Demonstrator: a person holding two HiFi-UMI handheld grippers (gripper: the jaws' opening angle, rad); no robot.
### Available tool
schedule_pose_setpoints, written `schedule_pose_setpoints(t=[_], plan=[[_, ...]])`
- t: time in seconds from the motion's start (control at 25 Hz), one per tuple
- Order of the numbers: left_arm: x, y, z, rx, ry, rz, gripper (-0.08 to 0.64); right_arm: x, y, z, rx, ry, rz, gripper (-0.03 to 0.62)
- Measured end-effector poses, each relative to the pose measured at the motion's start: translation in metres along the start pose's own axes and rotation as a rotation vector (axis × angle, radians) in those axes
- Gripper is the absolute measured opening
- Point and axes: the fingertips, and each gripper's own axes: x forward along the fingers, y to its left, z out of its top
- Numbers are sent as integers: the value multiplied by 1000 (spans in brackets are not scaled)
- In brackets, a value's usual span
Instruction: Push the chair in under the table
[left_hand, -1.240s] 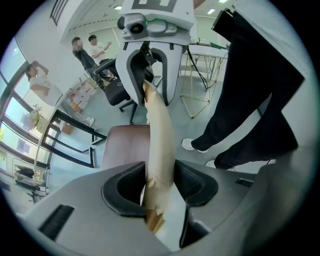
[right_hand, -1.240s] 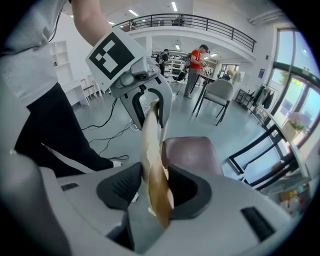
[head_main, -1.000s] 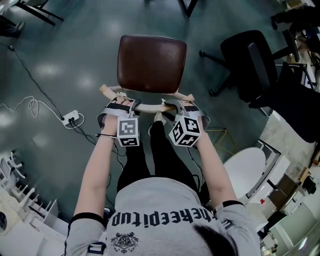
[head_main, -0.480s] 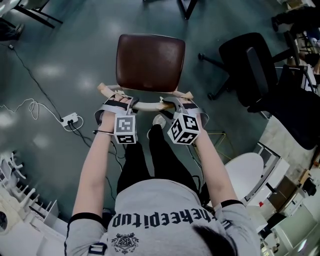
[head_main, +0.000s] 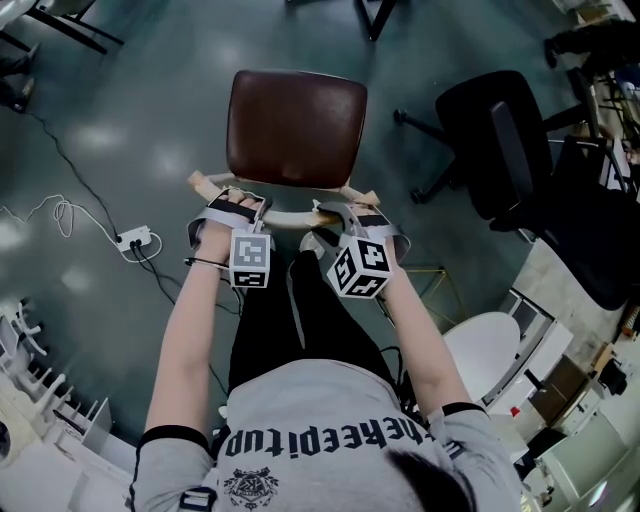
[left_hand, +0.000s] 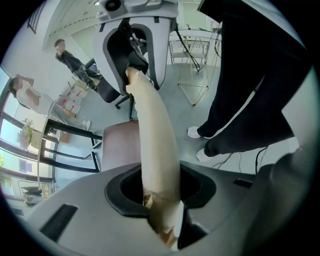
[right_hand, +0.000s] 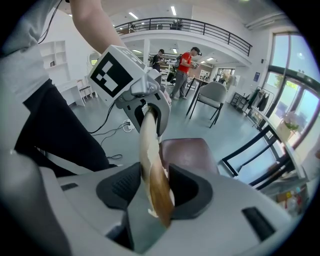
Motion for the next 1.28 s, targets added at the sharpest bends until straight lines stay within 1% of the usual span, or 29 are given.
schedule_pose_setpoints(t=[0.16,0.24,0.44,0.56,0.64,0.88,1.12,1.28], plan=[[2,1,4,41,-18,43,132,-1,-1,-4,5,5,4,181],[1,2,3,52,-26,52,132,0,-3,-2,12,5,0,181],[0,14,-18,101,-5,53,132,7,-11,13,38,-10,-33,176],[4,31,-29,117,-4,70,130,14,-27,18,64,-3,-70,178],[7,45,-32,119,-10,86,132,17,-42,18,83,3,-80,181],[16,91,-30,130,-44,124,137,17,-89,7,108,40,-110,190],[19,121,-33,146,-86,137,140,19,-119,6,120,66,-135,198],[20,130,-31,153,-127,129,141,20,-129,5,121,79,-128,202]])
